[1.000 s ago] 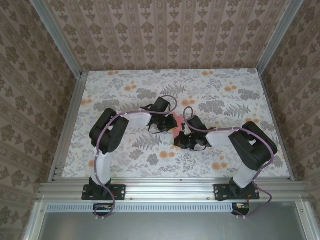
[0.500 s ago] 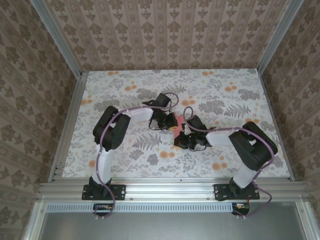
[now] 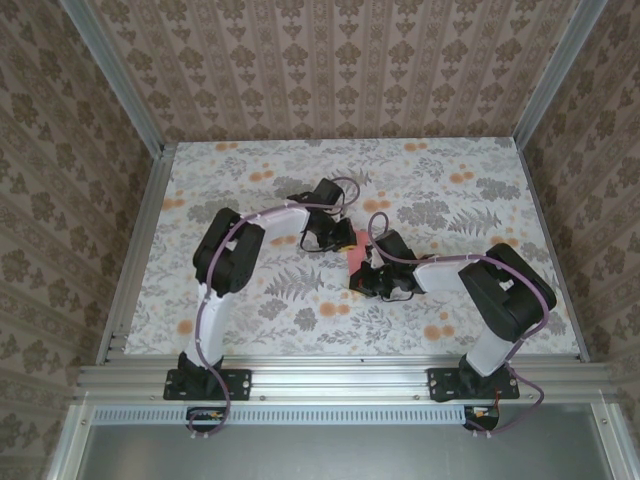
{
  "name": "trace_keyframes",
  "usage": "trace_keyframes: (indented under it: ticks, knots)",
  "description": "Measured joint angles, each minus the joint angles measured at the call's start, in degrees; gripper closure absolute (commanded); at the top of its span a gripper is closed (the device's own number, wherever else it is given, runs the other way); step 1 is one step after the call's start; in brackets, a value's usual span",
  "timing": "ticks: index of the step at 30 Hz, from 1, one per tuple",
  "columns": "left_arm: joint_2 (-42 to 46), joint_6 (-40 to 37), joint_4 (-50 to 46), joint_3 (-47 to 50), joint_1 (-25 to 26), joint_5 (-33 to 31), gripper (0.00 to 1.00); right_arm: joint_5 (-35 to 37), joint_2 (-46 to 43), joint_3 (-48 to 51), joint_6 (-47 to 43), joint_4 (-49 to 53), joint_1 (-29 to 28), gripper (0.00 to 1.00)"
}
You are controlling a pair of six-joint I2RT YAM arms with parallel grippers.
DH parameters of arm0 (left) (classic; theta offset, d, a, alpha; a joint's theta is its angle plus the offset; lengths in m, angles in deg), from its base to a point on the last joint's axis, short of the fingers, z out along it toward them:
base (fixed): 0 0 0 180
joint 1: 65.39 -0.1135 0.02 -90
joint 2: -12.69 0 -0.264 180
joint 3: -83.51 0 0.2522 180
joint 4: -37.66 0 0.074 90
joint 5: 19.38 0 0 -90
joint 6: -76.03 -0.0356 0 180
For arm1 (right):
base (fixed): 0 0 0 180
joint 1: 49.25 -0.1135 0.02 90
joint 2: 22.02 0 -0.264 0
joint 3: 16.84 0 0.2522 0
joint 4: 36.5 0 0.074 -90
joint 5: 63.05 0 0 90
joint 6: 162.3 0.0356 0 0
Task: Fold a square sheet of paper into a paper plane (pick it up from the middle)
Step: Fold the wing for the fifth time at the center of the table.
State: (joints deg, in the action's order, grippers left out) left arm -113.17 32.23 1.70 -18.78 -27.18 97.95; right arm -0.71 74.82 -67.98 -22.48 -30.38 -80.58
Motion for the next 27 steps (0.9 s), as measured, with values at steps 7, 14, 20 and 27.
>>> trace_keyframes:
  ticks: [7, 14, 20, 27]
  knots:
    - [-1.73, -1.27, 0.76, -2.58, -1.40, -0.48, 0.86, 0.26, -0.37, 0.52, 0.00, -0.55, 0.02, 0.99]
    - [-3.37, -1.99, 0.63, -5.38, -2.12, -1.90, 0.86, 0.52, -0.79, 0.98, 0.02, -0.59, 0.22, 0.99]
    - [-5.66, -3.45, 0.09, -9.55, -3.13, -4.44, 0.86, 0.66, -0.90, 1.07, 0.02, -0.61, 0.22, 0.99]
    - [-7.15, -6.54, -1.46, -13.60, -4.81, -7.98, 0.86, 0.57, -1.36, 1.42, 0.02, -0.33, 0.22, 0.98]
